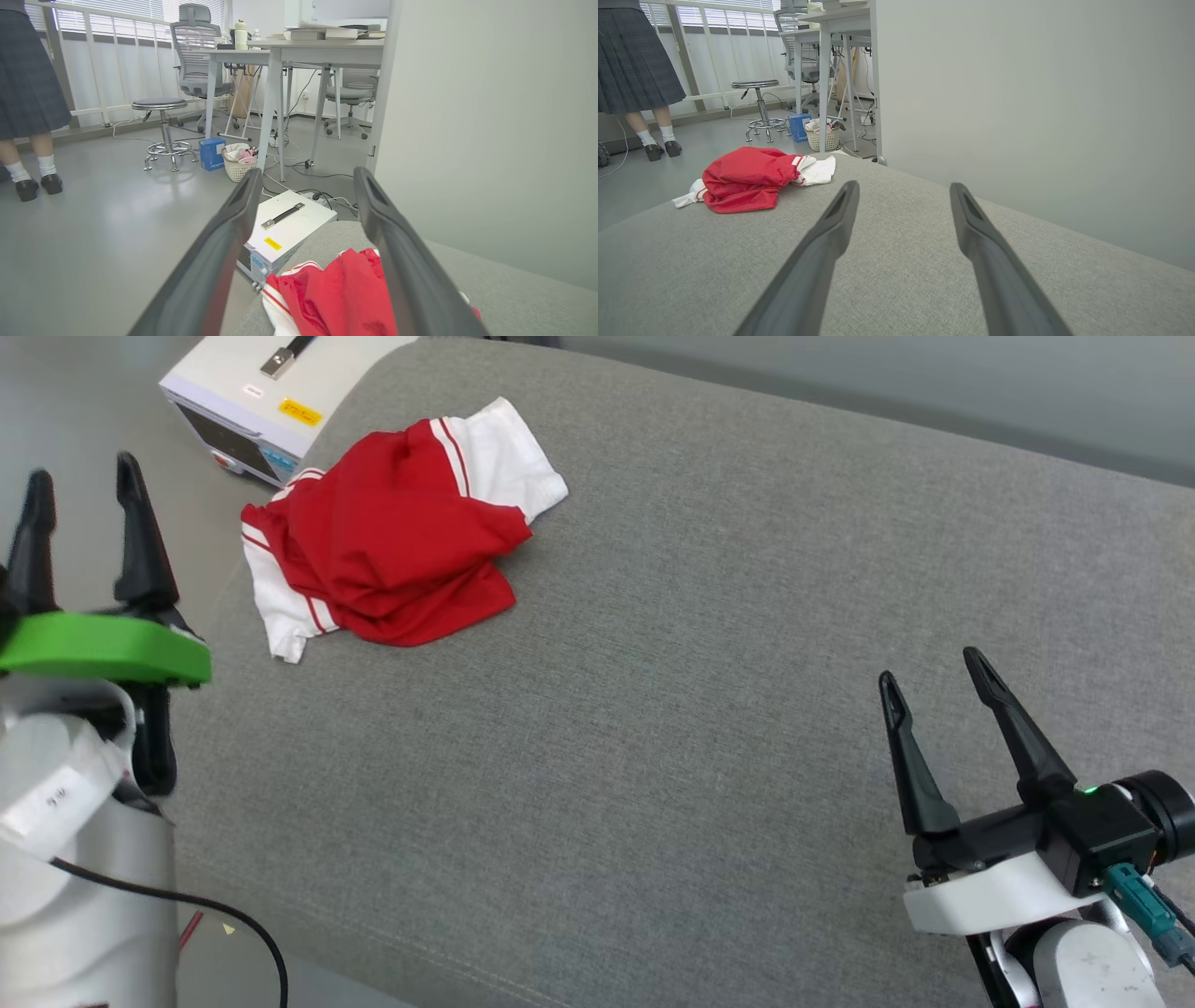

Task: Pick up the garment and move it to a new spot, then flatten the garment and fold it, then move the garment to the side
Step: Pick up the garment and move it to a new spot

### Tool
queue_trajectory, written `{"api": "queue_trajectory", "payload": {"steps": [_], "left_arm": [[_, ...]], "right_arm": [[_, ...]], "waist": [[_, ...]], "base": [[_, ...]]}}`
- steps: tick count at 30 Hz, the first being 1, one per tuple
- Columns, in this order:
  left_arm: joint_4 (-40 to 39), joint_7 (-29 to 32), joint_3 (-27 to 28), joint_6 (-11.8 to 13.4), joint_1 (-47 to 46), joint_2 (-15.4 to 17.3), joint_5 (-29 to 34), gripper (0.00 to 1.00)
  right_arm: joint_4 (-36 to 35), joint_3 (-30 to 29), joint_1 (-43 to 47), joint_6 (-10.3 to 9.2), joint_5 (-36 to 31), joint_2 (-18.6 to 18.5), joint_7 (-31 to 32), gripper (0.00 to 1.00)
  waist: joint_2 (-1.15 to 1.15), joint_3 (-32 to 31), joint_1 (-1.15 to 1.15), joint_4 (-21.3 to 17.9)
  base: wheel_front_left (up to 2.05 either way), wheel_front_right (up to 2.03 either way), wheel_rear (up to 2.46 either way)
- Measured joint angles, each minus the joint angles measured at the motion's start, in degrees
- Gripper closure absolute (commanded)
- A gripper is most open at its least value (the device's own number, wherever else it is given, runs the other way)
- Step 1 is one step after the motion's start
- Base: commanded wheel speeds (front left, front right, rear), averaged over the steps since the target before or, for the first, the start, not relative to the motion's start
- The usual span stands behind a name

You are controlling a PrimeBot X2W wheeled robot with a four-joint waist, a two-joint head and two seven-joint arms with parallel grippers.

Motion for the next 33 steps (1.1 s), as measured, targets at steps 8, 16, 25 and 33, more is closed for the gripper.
{"api": "queue_trajectory", "payload": {"steps": [8, 16, 25, 33], "left_arm": [[7.8, 3.6, -12.7, -0.1, -14.4, 11.9, -10.5, 0.00], [11.2, 23.5, -30.2, -0.1, -24.1, 20.5, -23.9, 0.00], [12.9, 45.3, -44.7, -0.2, -29.5, 24.5, -35.6, 0.00], [19.5, 51.0, -51.9, -0.2, -30.6, 24.4, -38.5, 0.00]], "right_arm": [[-2.6, -0.7, -3.2, 0.00, -0.4, -0.4, -0.1, 0.00], [-4.1, -0.9, -4.8, 0.00, -0.5, -0.6, -0.2, 0.00], [-5.1, -1.4, -5.8, 0.00, -0.5, -1.8, -0.2, 0.00], [-5.4, -0.8, -7.1, 0.00, -0.5, -1.9, -0.2, 0.00]], "waist": [[0.00, 5.8, 0.00, -3.2], [0.00, 9.7, 0.00, -6.6], [0.00, 13.5, 0.00, -9.1], [0.00, 17.1, 0.00, -10.6]], "base": [[0.00, 0.00, 0.00], [0.00, 0.00, 0.00], [0.00, 0.00, 0.00], [0.00, 0.00, 0.00]]}}
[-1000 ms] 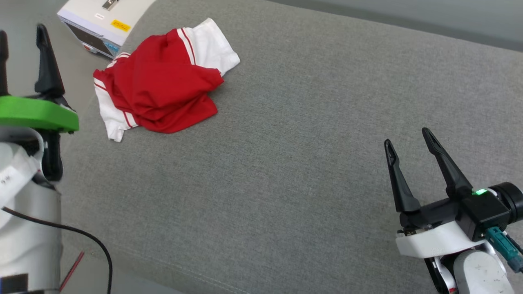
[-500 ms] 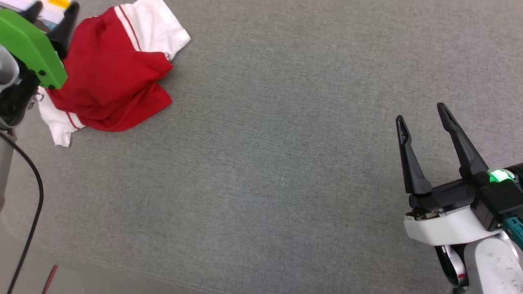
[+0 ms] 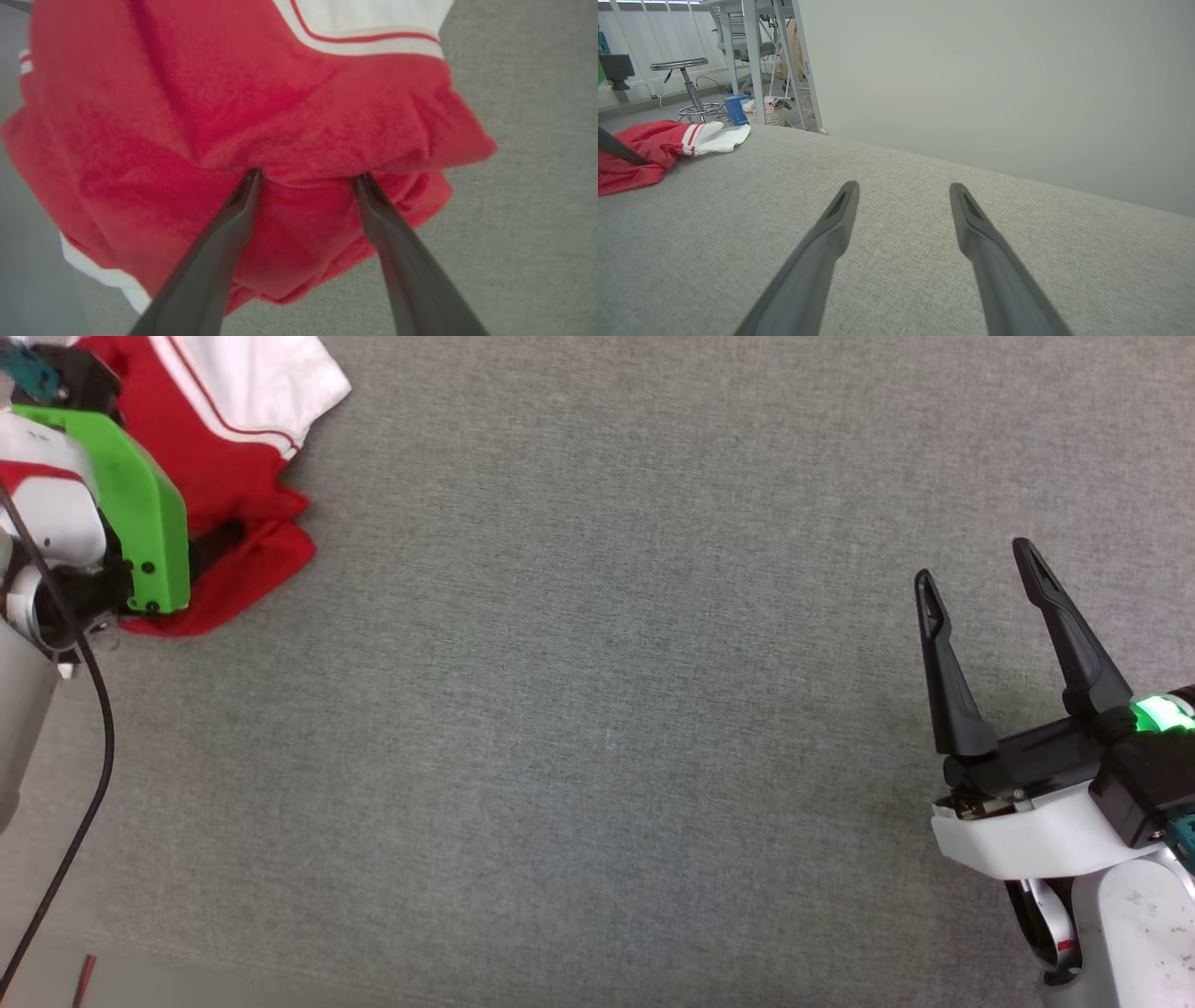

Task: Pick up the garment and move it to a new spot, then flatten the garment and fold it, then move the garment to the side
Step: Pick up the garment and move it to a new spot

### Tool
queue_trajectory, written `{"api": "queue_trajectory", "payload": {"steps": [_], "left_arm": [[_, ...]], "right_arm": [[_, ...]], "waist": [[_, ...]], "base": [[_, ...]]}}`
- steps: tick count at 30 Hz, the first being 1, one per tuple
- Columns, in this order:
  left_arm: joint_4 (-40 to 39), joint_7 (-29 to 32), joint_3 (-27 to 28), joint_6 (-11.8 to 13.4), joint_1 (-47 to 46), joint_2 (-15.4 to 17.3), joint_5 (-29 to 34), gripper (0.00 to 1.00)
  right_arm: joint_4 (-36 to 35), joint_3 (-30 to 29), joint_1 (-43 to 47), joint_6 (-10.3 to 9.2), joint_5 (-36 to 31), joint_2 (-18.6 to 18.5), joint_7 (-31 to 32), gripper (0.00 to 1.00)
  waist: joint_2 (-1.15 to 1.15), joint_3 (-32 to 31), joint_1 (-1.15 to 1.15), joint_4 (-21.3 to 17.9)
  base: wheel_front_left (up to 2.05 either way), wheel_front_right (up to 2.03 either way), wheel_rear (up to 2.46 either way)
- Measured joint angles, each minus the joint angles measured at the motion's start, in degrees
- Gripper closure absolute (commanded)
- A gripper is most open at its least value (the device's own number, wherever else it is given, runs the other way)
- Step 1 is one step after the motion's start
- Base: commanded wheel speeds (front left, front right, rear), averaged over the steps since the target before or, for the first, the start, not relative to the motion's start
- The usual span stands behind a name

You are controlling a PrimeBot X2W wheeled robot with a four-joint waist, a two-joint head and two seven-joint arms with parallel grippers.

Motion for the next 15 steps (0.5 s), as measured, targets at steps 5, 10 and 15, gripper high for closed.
{"api": "queue_trajectory", "payload": {"steps": [5, 10, 15], "left_arm": [[4.3, 0.8, -2.2, 0.0, -0.7, -0.7, -1.5, 0.00], [6.4, -0.1, -4.0, 0.0, -1.6, -0.7, -3.5, 0.00], [5.8, -6.4, -7.4, 0.0, -2.2, -0.6, -2.9, 1.00]], "right_arm": [[0.0, -0.3, -0.5, 0.00, 0.1, -0.1, 0.0, 0.00], [0.2, -0.6, -1.1, 0.00, 0.4, 0.0, 0.0, 0.00], [0.6, -1.1, -1.1, 0.00, 1.0, 0.5, 0.0, 0.00]], "waist": [[0.01, 1.6, -0.01, -1.1], [0.01, 2.2, -0.01, -1.8], [0.00, 1.1, -0.01, -1.4]], "base": [[0.00, 0.00, 0.00], [0.00, 0.00, 0.00], [0.00, 0.00, 0.00]]}}
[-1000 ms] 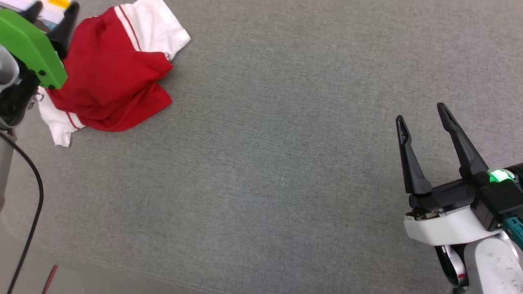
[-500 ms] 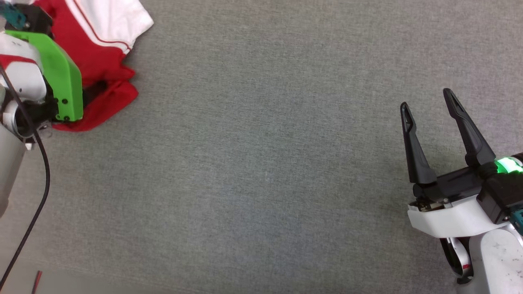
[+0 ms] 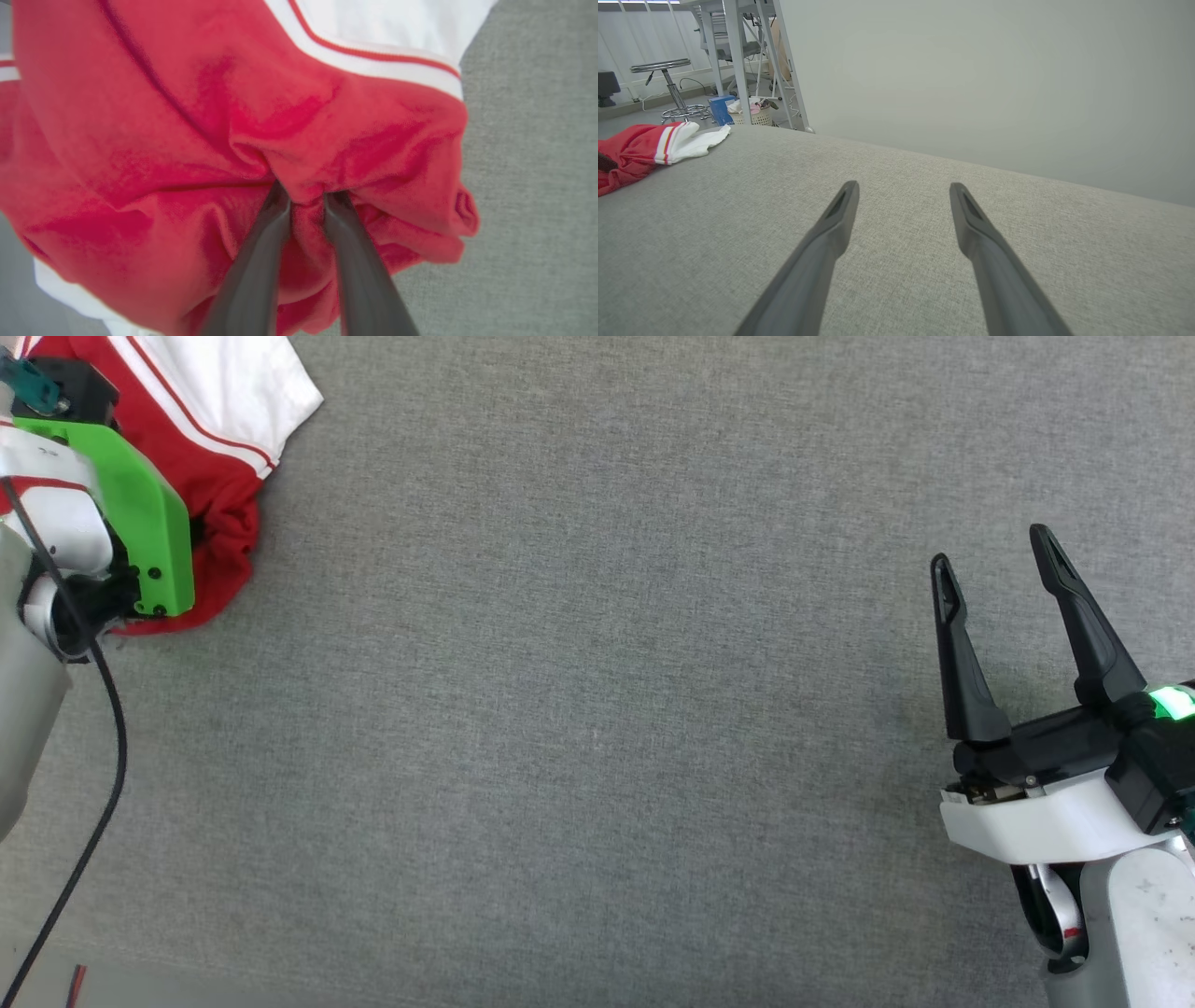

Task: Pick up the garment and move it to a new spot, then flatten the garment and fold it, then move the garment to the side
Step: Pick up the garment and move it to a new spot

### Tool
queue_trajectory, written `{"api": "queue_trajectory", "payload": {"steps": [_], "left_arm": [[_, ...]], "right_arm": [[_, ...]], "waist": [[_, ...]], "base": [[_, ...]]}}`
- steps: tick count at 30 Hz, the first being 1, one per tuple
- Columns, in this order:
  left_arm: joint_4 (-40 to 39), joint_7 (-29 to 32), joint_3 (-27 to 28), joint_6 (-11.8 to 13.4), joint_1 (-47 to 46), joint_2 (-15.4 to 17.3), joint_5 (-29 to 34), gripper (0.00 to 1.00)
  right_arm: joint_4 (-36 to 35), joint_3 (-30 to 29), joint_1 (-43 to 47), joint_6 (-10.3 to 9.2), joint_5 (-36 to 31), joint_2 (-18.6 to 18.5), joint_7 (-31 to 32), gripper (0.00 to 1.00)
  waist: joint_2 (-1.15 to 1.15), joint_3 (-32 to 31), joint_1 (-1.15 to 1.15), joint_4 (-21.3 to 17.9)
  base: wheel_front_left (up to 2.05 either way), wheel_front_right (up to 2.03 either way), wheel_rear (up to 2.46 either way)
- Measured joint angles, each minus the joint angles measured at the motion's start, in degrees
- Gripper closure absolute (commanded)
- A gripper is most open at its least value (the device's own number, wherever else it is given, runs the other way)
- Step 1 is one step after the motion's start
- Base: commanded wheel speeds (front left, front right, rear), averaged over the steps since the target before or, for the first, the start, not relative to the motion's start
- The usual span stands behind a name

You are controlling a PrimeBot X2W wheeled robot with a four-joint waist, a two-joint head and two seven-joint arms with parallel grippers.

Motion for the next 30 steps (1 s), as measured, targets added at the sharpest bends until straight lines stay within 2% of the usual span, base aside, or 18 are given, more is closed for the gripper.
{"api": "queue_trajectory", "payload": {"steps": [11, 19, 23, 30], "left_arm": [[-7.4, -12.5, -9.6, 0.0, -4.9, 0.5, 4.4, 1.00], [-13.7, -17.1, -17.1, 0.0, -6.9, -1.1, 7.7, 1.00], [-17.1, -19.4, -20.2, 0.0, -7.4, -4.3, 8.7, 1.00], [-20.4, -21.3, -23.5, 0.0, -7.0, -12.9, 11.0, 1.00]], "right_arm": [[1.9, 0.0, 1.0, 0.00, 2.0, 2.1, 0.0, 0.00], [2.5, -1.6, 3.2, 0.00, 2.6, 3.6, 0.0, 0.00], [2.5, -2.9, 4.2, 0.00, 2.7, 4.0, 0.0, 0.00], [2.3, -4.9, 5.1, 0.00, 2.9, 4.4, 0.0, 0.00]], "waist": [[-0.01, -6.7, 0.00, 1.3], [0.00, -12.5, 0.00, 0.9], [0.00, -14.6, 0.00, -0.7], [0.00, -16.5, 0.00, -5.3]], "base": [[0.00, 0.00, 0.00], [0.00, 0.00, 0.00], [0.00, 0.00, 0.00], [0.00, 0.00, 0.00]]}}
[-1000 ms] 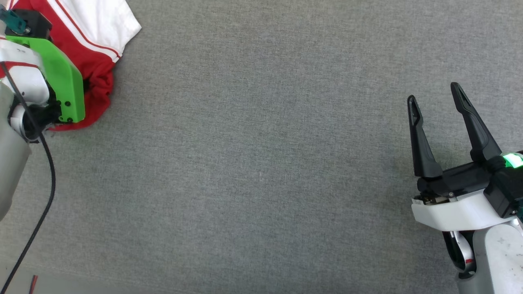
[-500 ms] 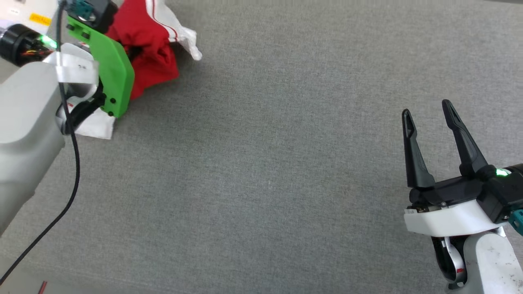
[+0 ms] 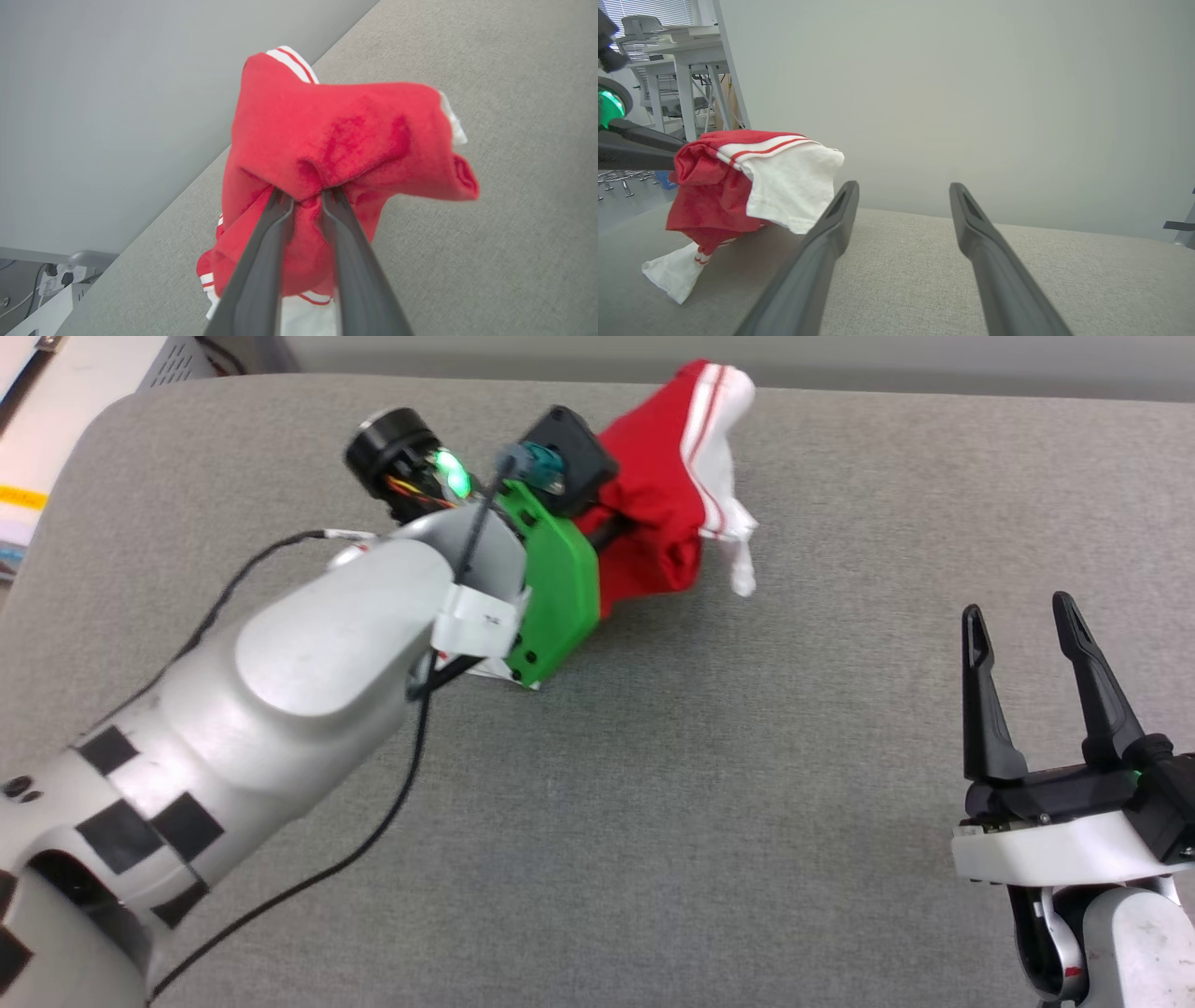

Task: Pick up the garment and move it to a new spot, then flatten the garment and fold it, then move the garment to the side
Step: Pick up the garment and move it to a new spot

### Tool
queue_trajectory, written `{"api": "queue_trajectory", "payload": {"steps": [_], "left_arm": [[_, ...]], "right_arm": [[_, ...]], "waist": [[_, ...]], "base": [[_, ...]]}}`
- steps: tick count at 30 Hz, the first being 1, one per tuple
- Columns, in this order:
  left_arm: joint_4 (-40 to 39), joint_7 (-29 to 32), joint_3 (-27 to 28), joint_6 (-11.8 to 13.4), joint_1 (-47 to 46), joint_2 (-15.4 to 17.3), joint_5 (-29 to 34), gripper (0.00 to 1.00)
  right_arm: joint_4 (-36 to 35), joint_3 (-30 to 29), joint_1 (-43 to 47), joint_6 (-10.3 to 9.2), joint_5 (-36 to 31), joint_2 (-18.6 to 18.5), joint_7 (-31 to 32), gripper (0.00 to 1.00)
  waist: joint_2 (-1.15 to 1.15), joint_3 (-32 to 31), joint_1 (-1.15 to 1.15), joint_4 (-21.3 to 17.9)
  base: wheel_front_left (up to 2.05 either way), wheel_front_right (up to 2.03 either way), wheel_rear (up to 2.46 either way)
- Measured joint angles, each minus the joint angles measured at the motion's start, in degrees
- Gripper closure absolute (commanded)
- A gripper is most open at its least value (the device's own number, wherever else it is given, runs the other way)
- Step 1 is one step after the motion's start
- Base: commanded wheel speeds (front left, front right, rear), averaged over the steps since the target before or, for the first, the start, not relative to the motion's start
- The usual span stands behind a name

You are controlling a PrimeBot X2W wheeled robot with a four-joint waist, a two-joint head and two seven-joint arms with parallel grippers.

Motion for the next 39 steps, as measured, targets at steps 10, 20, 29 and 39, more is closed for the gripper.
{"api": "queue_trajectory", "payload": {"steps": [10, 20, 29, 39], "left_arm": [[0.4, -0.5, -1.2, 0.0, 6.4, -13.1, 3.6, 1.00], [2.6, 6.9, -1.4, 0.0, 19.6, -17.2, 11.3, 1.00], [4.8, -0.8, -1.4, 0.0, 22.0, -18.0, 12.5, 0.00], [6.1, -18.8, 3.7, 3.3, 20.1, -17.9, 11.3, 0.00]], "right_arm": [[-0.7, -2.0, 0.1, 0.00, 0.7, 0.2, 0.0, 0.00], [-0.9, -2.2, 0.0, 0.00, 0.8, 0.2, 0.0, 0.00], [0.1, -2.3, 0.1, 0.00, 0.8, 0.3, 0.0, 0.00], [1.2, -2.5, 3.6, 0.00, 1.2, 0.3, 0.0, 0.00]], "waist": [[0.00, -0.2, 0.00, -6.2], [0.00, 2.0, 0.00, -8.1], [0.00, 0.0, 0.00, -6.7], [0.00, -4.9, 0.00, -3.7]], "base": [[0.00, 0.00, 0.00], [0.00, 0.00, 0.00], [0.00, 0.00, 0.00], [0.00, 0.00, 0.00]]}}
